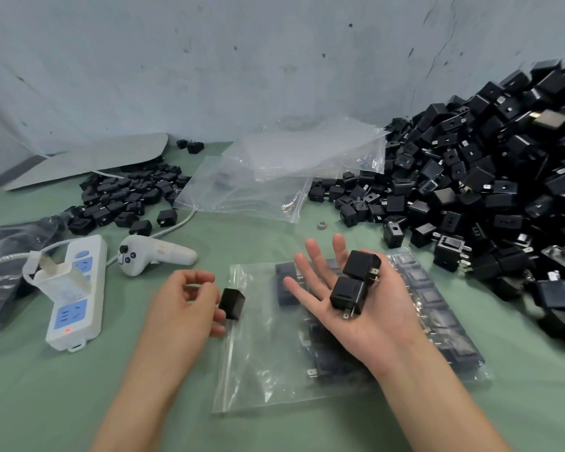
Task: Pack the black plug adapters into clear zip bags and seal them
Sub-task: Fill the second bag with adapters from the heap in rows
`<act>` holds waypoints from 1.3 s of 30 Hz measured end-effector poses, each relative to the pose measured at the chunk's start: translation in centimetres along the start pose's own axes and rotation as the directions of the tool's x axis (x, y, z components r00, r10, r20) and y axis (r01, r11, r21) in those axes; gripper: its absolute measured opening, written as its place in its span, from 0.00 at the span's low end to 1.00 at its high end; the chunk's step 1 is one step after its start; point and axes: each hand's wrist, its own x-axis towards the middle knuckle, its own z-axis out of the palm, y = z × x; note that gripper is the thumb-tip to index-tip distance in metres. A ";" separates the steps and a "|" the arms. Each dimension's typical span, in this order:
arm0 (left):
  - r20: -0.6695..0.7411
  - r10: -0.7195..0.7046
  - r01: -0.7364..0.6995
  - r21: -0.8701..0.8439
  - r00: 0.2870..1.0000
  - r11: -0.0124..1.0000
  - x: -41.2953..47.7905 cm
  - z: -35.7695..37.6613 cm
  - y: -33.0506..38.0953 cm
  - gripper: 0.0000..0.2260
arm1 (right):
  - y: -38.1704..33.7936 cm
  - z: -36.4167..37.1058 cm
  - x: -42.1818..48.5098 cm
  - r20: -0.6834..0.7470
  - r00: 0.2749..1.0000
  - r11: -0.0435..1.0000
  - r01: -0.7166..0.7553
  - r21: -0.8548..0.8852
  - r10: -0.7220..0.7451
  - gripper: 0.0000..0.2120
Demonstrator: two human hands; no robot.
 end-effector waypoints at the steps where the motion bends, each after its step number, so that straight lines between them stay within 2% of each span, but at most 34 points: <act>1: -0.018 0.015 -0.014 0.076 1.000 0.997 0.1 0.1 -0.3 0.06 | 0.1 0.0 0.0 -0.003 1.000 1.000 0.003 0.005 -0.003 0.13; 4: -0.032 0.111 -0.094 0.331 0.993 0.939 0.2 0.0 -0.7 0.06 | 0.2 0.0 0.0 -0.011 1.000 1.000 0.010 0.013 -0.010 0.12; 8: 0.042 0.095 -0.102 0.594 0.995 0.798 0.3 0.4 -1.5 0.17 | 0.2 -0.1 0.1 -0.012 1.000 1.000 0.014 0.022 -0.014 0.12; 12: 0.028 0.070 -0.071 0.641 0.997 0.764 0.3 0.0 -1.9 0.14 | -0.2 -0.1 0.2 -0.010 0.999 0.999 0.031 0.026 -0.030 0.13; 14: 0.019 0.061 -0.058 0.673 0.998 0.738 0.6 -0.5 -2.2 0.15 | -0.4 -0.2 0.1 -0.012 0.999 0.999 0.038 0.030 -0.038 0.13; 17: -0.006 0.005 0.000 0.607 1.000 0.795 1.2 -1.5 -2.2 0.14 | -0.6 -0.4 0.0 -0.016 0.999 0.998 0.049 0.041 -0.048 0.13; 20: 0.055 -0.099 0.074 0.355 0.994 0.932 1.5 -1.9 -2.2 0.07 | -0.7 -0.3 -0.1 -0.025 0.998 0.998 0.054 0.042 -0.053 0.14; 22: 0.132 -0.163 0.131 0.224 0.978 0.966 1.2 -1.8 -2.3 0.07 | -0.7 -0.2 -0.2 -0.031 0.998 0.998 0.057 0.042 -0.055 0.14; 25: 0.229 -0.171 0.125 0.202 0.958 0.971 0.8 -1.6 -2.2 0.08 | -0.6 -0.1 -0.1 -0.043 0.998 0.998 0.057 0.037 -0.055 0.14; 28: 0.306 -0.172 0.109 0.210 0.936 0.971 0.6 -1.3 -1.9 0.04 | -0.4 -0.1 -0.2 -0.041 0.998 0.998 0.058 0.036 -0.056 0.14; 33: 0.439 -0.132 0.078 0.139 0.889 0.987 -0.5 -1.1 -1.0 0.11 | -0.5 -0.1 -0.1 -0.048 0.997 0.997 0.061 0.037 -0.059 0.13; 36: 0.371 -0.089 0.022 0.181 0.925 0.983 -0.6 -0.8 -0.9 0.13 | -0.5 -0.1 -0.1 -0.047 0.997 0.997 0.063 0.037 -0.062 0.13; 39: 0.300 -0.062 -0.004 0.216 0.952 0.976 -0.8 -0.8 -1.2 0.10 | -0.8 -0.2 0.0 -0.052 0.996 0.996 0.076 0.041 -0.074 0.13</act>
